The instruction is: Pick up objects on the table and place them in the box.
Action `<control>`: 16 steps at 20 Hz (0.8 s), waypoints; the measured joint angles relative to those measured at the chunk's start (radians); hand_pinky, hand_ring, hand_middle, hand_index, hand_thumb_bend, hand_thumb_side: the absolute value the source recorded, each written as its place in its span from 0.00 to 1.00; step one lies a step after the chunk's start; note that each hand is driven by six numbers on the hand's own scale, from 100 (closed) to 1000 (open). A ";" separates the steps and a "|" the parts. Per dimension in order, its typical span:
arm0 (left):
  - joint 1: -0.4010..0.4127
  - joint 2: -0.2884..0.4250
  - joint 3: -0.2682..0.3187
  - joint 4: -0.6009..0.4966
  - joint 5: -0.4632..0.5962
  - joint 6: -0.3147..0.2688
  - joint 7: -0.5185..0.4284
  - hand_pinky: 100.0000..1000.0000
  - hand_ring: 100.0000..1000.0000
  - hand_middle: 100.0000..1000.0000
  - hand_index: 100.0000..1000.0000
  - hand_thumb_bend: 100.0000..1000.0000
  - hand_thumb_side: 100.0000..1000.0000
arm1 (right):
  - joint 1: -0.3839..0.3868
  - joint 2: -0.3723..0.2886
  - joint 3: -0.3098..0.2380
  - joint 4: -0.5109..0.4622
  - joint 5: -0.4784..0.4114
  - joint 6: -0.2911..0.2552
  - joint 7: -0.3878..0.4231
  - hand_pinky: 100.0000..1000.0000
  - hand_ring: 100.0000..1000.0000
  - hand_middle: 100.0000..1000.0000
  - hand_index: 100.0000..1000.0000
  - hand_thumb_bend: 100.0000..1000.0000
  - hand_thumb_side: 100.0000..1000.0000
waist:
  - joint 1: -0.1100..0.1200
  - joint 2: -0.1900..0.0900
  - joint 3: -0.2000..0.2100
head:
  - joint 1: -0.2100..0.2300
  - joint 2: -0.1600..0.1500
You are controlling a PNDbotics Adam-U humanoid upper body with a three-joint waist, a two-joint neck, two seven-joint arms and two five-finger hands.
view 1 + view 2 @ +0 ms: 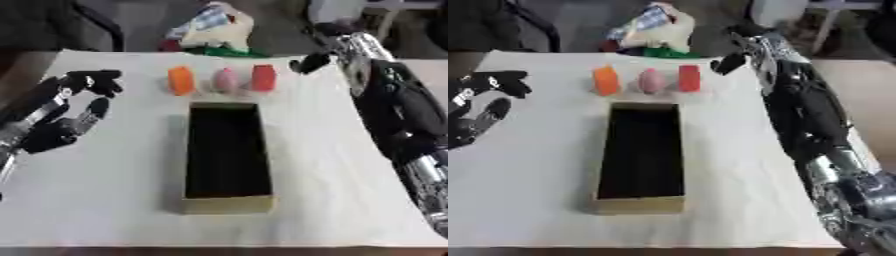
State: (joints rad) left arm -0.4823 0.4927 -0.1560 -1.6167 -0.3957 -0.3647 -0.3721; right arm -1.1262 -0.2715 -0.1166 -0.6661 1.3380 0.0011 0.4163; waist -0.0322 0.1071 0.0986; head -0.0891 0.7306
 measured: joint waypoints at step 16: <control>0.000 0.000 0.000 0.000 0.003 -0.003 -0.006 0.74 0.69 0.69 0.96 0.00 1.00 | 0.000 0.021 0.006 -0.012 0.020 -0.035 0.065 0.90 0.94 0.98 1.00 0.07 0.11 | 0.000 0.004 0.009 | -0.005 0.000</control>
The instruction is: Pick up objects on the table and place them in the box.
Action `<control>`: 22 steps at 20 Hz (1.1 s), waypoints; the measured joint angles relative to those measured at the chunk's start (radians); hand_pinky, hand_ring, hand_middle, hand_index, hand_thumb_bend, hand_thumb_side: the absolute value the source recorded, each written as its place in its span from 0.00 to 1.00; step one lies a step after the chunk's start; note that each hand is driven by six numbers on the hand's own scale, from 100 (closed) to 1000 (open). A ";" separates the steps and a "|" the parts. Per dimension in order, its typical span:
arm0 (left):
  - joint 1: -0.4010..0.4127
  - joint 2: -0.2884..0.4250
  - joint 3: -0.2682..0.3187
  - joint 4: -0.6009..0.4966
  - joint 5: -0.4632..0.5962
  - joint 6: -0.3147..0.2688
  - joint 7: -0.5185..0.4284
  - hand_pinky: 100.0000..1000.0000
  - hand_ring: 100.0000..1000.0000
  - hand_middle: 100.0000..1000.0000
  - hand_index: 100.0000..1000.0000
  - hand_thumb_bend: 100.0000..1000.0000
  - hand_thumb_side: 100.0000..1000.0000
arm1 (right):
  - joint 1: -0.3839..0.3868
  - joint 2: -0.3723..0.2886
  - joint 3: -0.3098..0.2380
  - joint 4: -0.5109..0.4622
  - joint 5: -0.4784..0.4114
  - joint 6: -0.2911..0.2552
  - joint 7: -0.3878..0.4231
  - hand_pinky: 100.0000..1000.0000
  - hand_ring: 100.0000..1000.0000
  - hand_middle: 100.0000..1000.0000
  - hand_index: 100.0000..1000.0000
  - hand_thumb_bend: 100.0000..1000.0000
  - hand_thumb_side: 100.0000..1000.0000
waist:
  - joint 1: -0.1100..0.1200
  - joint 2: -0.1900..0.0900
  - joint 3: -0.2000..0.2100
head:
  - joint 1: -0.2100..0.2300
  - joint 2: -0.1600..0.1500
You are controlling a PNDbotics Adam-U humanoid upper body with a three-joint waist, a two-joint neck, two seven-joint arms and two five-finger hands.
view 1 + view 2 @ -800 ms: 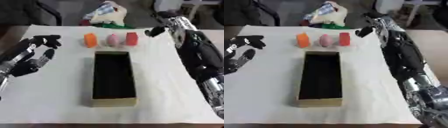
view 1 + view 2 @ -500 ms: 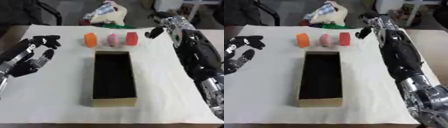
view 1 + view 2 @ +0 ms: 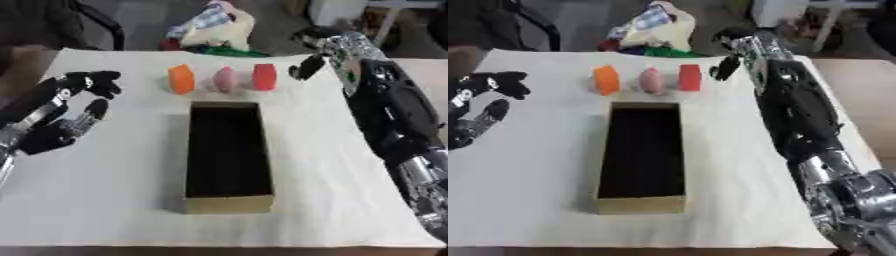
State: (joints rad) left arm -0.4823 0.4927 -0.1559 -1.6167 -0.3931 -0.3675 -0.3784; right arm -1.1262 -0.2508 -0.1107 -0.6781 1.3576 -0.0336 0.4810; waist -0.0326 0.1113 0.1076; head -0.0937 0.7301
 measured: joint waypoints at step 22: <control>-0.002 -0.009 0.006 -0.013 0.031 -0.001 0.002 0.73 0.67 0.67 0.95 0.00 1.00 | -0.009 0.008 -0.008 0.000 -0.007 0.017 -0.021 0.89 0.95 1.00 1.00 0.11 0.18 | -0.025 0.054 0.061 | -0.058 -0.047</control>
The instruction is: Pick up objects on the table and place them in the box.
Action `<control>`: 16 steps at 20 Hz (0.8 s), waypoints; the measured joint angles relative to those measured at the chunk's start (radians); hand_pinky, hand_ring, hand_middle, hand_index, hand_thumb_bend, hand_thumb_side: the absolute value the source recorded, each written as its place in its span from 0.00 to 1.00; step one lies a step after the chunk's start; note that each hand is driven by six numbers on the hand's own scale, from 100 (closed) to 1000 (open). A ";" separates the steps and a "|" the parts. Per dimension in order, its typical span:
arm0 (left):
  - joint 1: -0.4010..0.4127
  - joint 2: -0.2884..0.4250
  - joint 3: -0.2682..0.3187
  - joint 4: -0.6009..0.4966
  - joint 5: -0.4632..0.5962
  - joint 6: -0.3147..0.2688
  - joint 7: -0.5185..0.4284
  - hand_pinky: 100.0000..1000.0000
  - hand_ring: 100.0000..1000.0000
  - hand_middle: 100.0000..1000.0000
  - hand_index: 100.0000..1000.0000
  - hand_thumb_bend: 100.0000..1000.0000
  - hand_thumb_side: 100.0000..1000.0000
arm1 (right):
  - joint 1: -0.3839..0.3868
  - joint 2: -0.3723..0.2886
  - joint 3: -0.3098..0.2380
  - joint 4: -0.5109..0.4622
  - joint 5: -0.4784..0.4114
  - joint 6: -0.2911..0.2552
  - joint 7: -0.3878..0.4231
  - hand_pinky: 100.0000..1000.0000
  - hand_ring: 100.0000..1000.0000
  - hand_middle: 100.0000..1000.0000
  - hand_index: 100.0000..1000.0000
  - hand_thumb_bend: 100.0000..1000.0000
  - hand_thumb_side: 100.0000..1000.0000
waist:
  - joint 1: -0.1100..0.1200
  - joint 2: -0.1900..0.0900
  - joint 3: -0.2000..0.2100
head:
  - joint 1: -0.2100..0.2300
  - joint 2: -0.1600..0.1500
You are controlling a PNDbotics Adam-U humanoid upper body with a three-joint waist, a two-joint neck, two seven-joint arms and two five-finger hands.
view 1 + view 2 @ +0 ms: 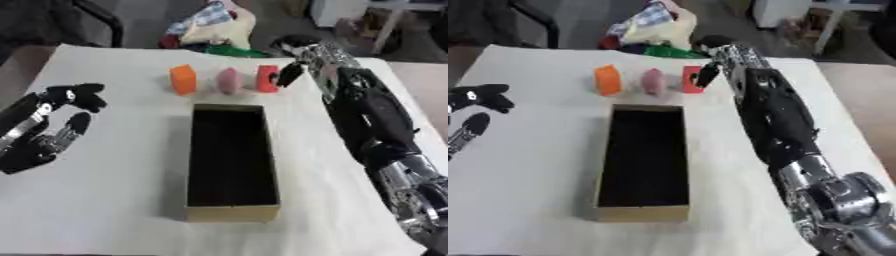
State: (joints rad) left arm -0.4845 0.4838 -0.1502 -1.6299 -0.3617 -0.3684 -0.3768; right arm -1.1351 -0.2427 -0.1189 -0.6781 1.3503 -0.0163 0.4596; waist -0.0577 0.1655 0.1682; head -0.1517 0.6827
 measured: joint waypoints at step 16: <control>-0.004 0.000 0.001 -0.003 0.000 0.002 -0.002 0.73 0.67 0.67 0.96 0.00 1.00 | 0.000 -0.019 -0.013 0.027 -0.009 0.034 -0.031 0.89 0.95 1.00 1.00 0.14 0.20 | -0.001 0.023 0.033 | -0.028 -0.026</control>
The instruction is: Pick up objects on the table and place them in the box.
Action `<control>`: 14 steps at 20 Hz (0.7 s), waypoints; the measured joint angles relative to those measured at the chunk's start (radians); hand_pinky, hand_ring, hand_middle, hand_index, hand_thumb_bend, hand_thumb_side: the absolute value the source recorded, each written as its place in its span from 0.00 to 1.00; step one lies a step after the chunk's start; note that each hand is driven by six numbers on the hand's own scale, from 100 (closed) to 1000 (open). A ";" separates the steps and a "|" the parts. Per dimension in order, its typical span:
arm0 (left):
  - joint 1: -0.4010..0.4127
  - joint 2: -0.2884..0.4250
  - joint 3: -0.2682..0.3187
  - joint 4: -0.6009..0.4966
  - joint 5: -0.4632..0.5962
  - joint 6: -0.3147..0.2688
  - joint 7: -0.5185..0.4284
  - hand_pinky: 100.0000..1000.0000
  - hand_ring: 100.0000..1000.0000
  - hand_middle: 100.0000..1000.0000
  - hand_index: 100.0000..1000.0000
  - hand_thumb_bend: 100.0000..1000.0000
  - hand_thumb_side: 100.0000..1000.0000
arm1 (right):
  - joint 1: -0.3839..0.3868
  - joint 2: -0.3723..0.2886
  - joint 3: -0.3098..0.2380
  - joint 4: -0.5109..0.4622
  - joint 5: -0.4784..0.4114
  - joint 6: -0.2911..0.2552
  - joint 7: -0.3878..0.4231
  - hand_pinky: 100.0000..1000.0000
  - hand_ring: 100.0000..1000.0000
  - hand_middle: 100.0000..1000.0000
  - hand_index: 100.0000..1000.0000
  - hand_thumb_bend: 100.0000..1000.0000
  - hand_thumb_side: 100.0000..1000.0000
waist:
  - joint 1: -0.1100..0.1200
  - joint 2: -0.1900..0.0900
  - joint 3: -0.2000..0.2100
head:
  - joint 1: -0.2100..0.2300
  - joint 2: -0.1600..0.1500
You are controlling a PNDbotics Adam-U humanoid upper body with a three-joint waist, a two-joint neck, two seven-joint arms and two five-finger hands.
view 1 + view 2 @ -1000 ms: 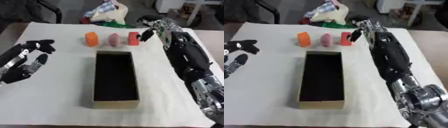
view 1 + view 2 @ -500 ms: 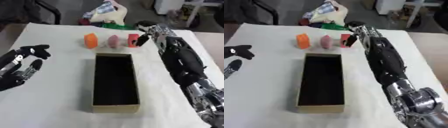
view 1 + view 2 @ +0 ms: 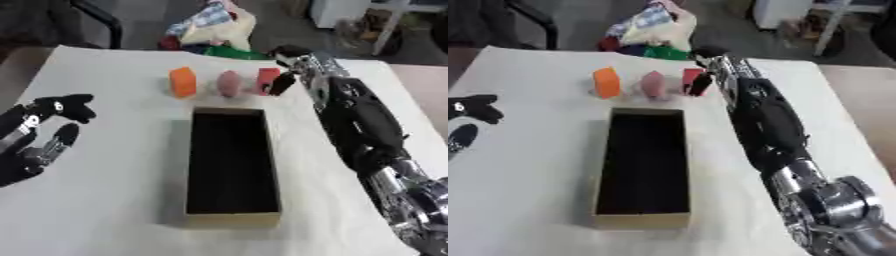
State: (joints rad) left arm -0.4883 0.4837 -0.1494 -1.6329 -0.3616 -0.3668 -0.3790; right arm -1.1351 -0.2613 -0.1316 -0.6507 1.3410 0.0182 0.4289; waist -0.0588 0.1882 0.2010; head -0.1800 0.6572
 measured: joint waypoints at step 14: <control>-0.005 -0.001 0.005 -0.003 0.000 0.000 -0.001 0.73 0.68 0.67 0.96 0.00 1.00 | 0.000 -0.020 -0.010 0.015 -0.024 0.036 -0.016 0.89 0.95 1.00 1.00 0.14 0.20 | 0.011 0.029 0.010 | -0.024 -0.011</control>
State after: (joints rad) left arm -0.4930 0.4830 -0.1443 -1.6357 -0.3616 -0.3668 -0.3800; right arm -1.1351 -0.2814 -0.1416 -0.6360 1.3173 0.0538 0.4129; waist -0.0475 0.2171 0.2112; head -0.2043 0.6457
